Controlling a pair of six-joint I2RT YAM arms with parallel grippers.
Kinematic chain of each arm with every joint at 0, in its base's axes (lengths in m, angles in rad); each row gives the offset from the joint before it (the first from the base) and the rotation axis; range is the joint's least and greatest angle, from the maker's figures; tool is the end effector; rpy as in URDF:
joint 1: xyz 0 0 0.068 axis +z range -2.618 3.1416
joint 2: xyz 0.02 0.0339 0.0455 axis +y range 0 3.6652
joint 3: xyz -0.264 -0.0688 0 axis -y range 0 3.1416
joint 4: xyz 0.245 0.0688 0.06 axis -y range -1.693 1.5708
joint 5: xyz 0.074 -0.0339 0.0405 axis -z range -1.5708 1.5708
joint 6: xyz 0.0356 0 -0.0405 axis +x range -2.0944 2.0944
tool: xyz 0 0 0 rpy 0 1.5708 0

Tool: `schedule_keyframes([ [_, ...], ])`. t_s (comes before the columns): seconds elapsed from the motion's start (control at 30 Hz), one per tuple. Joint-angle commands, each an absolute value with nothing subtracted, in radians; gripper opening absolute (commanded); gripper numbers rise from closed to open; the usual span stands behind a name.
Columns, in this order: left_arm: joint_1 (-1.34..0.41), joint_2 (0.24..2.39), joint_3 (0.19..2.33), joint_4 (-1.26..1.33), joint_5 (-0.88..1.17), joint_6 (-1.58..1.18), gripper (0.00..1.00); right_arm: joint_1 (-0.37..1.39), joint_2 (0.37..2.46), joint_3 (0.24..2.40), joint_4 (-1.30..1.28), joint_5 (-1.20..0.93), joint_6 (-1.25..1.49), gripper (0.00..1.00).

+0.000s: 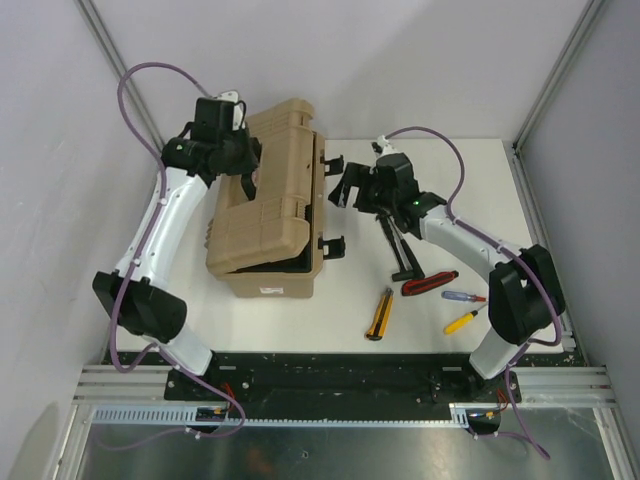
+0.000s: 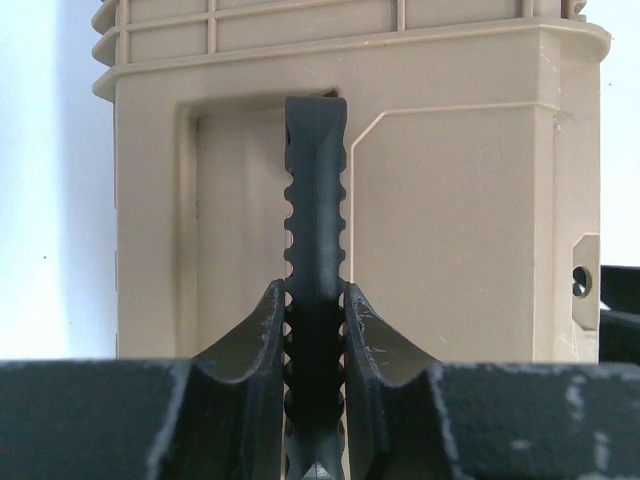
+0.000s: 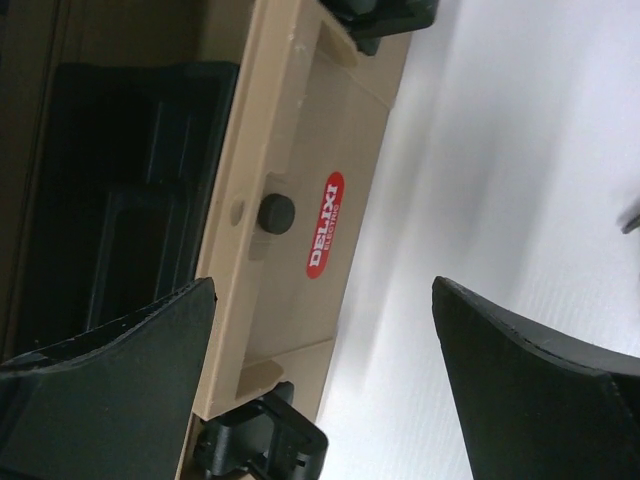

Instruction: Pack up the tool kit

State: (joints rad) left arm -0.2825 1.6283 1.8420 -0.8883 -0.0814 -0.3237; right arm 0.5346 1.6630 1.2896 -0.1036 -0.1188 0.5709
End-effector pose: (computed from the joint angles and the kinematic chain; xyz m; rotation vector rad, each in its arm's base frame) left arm 0.3344 -0.0941 0.4193 -0.0905 2.2515 -0.2357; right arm 0.3347 0.2031 0.2927 -0.0387 2.1429 0.7931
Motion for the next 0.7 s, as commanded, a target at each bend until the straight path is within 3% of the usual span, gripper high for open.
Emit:
schedule_keyframes([
  [0.0, -0.237, 1.484, 1.957, -0.731, -0.015, -0.380, 0.00, 0.596, 1.632, 1.313, -0.071, -0.038, 0.509, 0.95],
  [0.27, -0.127, 1.449, 1.936, -0.730, 0.097, -0.401, 0.00, 0.705, 1.702, 1.414, -0.153, 0.037, 0.453, 0.95],
  [0.67, 0.084, 1.395, 1.844, -0.713, 0.205, -0.391, 0.00, 0.729, 1.810, 1.528, -0.270, 0.085, 0.433, 0.91],
])
